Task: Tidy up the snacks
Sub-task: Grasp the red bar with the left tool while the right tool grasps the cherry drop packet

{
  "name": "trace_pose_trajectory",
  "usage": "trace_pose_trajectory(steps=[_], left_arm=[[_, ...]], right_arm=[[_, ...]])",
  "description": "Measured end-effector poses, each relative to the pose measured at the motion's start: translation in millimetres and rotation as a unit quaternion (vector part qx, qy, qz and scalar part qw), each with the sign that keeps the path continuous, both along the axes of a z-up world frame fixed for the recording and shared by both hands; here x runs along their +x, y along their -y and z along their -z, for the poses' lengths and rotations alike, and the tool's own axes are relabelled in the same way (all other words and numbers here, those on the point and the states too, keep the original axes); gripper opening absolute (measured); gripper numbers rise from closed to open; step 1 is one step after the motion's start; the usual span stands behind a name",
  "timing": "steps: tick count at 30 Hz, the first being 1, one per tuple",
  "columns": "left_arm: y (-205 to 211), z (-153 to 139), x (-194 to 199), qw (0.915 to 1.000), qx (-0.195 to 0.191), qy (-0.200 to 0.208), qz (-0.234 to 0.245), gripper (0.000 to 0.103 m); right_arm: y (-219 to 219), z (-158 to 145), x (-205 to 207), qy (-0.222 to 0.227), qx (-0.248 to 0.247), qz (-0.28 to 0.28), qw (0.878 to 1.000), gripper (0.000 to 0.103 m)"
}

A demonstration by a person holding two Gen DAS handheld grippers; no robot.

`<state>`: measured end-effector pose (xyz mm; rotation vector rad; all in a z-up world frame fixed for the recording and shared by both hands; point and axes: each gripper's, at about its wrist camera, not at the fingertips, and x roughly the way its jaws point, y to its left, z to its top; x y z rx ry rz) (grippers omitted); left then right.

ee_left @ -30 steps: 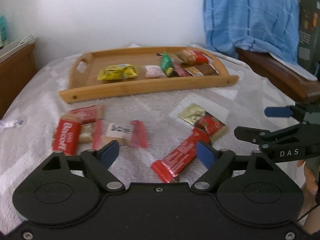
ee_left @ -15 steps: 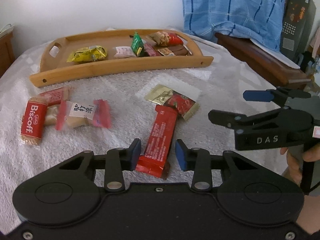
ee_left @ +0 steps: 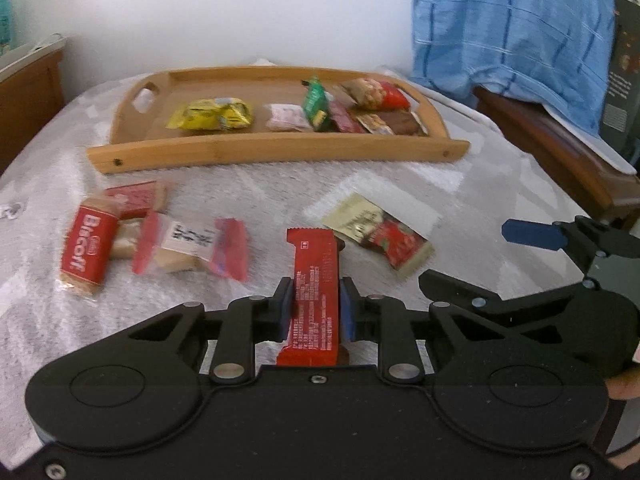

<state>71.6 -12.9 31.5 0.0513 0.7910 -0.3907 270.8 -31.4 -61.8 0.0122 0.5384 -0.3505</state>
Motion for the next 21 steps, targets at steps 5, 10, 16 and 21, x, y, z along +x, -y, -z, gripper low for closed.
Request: trace_pose_trajectory(steps=[5, 10, 16, 21], left_arm=[[-8.6, -3.8, 2.0, 0.9998, -0.001, 0.005, -0.019, 0.023], [-17.5, -10.7, 3.4, 0.9993, -0.005, 0.014, -0.035, 0.023], [-26.0, -20.9, 6.3, 0.9986, -0.008, 0.029, -0.044, 0.023], [-31.6, -22.5, 11.3, 0.9978, -0.013, 0.03, -0.057, 0.023]], right_arm=[[-13.9, -1.8, 12.2, 0.002, -0.019, -0.025, 0.999, 0.096], [-27.1, -1.7, 26.2, -0.002, -0.032, -0.031, 0.999, 0.085], [-28.6, -0.5, 38.6, 0.002, -0.006, -0.006, 1.0, 0.072], [-31.8, 0.6, 48.0, 0.0, -0.001, -0.006, 1.0, 0.07]])
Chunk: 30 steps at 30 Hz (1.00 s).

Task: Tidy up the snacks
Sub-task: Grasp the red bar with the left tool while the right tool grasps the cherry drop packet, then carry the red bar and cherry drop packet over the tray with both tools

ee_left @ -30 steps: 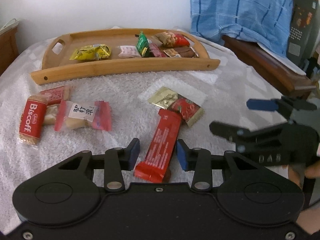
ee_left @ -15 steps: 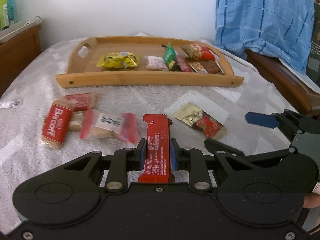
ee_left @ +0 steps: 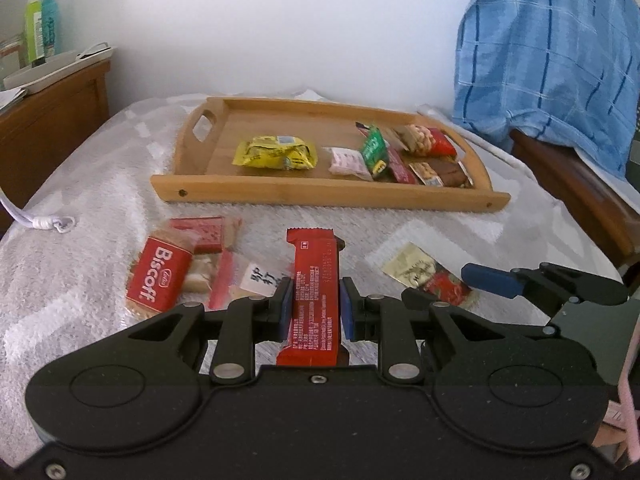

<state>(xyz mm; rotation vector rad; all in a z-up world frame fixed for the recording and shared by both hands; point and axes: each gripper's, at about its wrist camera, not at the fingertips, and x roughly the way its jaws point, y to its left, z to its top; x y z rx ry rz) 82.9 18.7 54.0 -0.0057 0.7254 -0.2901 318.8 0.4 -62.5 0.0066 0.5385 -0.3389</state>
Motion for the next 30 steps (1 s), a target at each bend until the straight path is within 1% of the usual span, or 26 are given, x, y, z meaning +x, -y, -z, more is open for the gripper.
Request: trace_pose_trajectory(steps=[2, 5, 7, 9, 12, 17, 21, 25, 30], left_arm=[[-1.5, 0.4, 1.4, 1.0, 0.0, 0.0, -0.004, 0.023], [-2.9, 1.3, 2.7, 1.0, 0.001, 0.001, -0.006, 0.023], [-3.4, 2.2, 3.3, 1.0, 0.002, 0.0, -0.007, 0.023], [-4.0, 3.3, 4.1, 1.0, 0.003, 0.0, -0.008, 0.023], [-3.6, 4.3, 5.0, 0.9999, 0.008, 0.002, -0.01, 0.023], [-4.6, 0.3, 8.8, 0.9999, 0.004, 0.007, -0.008, 0.023], [-4.3, -7.6, 16.5, 0.9997, 0.017, 0.019, -0.006, 0.023], [-7.1, -18.6, 26.1, 0.9995, 0.013, 0.029, -0.006, 0.023], [-11.1, -35.9, 44.2, 0.9991, 0.01, 0.04, -0.001, 0.023]], right_arm=[[-1.8, 0.1, 3.3, 0.0, -0.008, 0.003, 1.0, 0.069], [-2.9, 0.4, 8.0, -0.002, -0.015, 0.006, 1.0, 0.065], [-2.0, 0.9, 11.5, -0.008, -0.013, 0.008, 1.0, 0.05], [-0.9, 0.6, 12.6, -0.007, -0.007, 0.01, 1.0, 0.047], [-1.9, 0.0, 13.1, -0.007, -0.01, 0.013, 1.0, 0.04], [-3.0, -4.1, 11.1, -0.007, -0.014, 0.022, 1.0, 0.032], [0.6, -13.3, 8.7, 0.003, -0.003, 0.033, 0.999, 0.032], [5.1, -23.9, 7.4, 0.015, 0.004, 0.041, 0.999, 0.032], [17.3, -42.7, 8.6, 0.034, 0.028, 0.055, 0.997, 0.032]])
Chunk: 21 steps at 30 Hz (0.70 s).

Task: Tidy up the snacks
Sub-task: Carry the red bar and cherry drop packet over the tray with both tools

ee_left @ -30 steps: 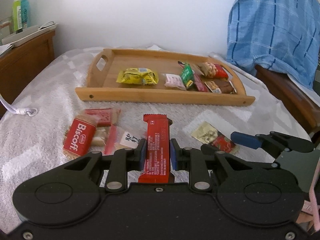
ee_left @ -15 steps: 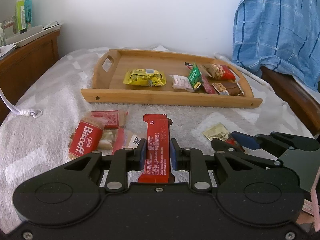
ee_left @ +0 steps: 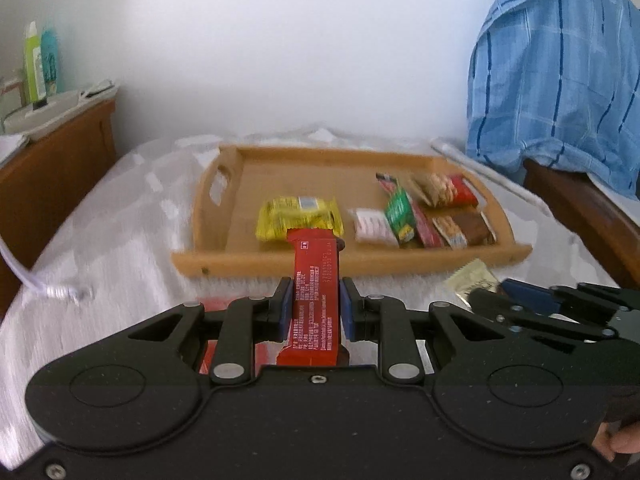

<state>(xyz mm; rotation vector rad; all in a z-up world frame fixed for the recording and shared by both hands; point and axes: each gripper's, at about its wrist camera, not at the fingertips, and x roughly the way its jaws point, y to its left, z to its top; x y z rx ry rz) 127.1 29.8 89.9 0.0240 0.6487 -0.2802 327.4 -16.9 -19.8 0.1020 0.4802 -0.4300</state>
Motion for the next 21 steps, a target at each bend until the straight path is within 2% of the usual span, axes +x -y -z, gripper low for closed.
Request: trace_pose_trajectory(steps=[5, 13, 17, 21], left_arm=[[-4.4, -24.2, 32.0, 0.9999, -0.011, 0.011, -0.003, 0.023], [-9.6, -54.6, 84.6, 0.9993, -0.026, 0.022, 0.012, 0.023], [-13.5, -56.1, 105.0, 0.9986, -0.04, 0.026, 0.021, 0.023], [-14.0, -39.1, 132.9, 0.9989, -0.038, 0.012, 0.025, 0.023]], right_arm=[[17.4, -24.1, 10.6, 0.02, 0.021, 0.011, 1.0, 0.032], [41.8, -74.8, 49.6, 0.043, 0.046, 0.023, 0.998, 0.032], [52.7, -89.1, 77.2, 0.055, 0.071, 0.016, 0.996, 0.032], [64.6, -85.3, 108.0, 0.077, 0.085, 0.002, 0.993, 0.032]])
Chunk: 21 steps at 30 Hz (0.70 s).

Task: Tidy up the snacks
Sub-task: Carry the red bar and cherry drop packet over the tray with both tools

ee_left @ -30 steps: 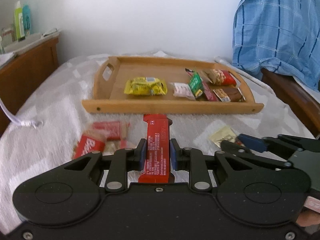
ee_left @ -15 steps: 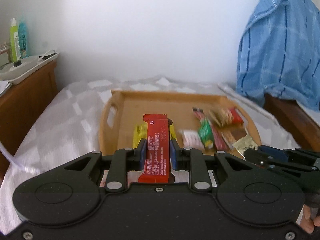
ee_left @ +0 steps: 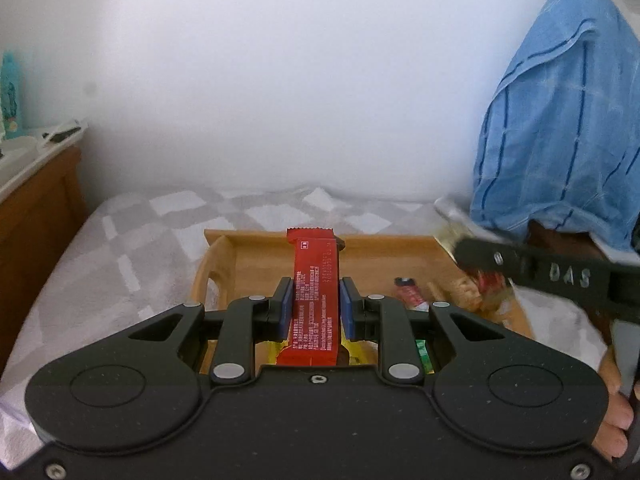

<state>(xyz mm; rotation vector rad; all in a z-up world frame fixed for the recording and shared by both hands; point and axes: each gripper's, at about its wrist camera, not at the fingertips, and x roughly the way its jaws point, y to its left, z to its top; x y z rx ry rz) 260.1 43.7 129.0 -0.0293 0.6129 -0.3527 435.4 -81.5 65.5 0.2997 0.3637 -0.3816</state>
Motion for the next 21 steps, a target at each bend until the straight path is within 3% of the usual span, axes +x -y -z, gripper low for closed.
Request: trace_pose_trajectory(steps=[5, 10, 21], left_arm=[[5.0, 34.0, 36.3, 0.9994, -0.001, -0.032, -0.016, 0.023], [17.4, 59.0, 60.4, 0.9991, 0.013, -0.038, -0.013, 0.023], [36.1, 75.1, 74.8, 0.9986, 0.029, -0.043, -0.007, 0.023]], right_arm=[[12.0, 29.0, 36.1, 0.004, -0.002, -0.007, 1.0, 0.032], [26.3, 55.1, 60.4, -0.004, 0.008, -0.001, 1.0, 0.032], [21.2, 78.4, 79.2, -0.055, -0.014, 0.015, 0.998, 0.032]])
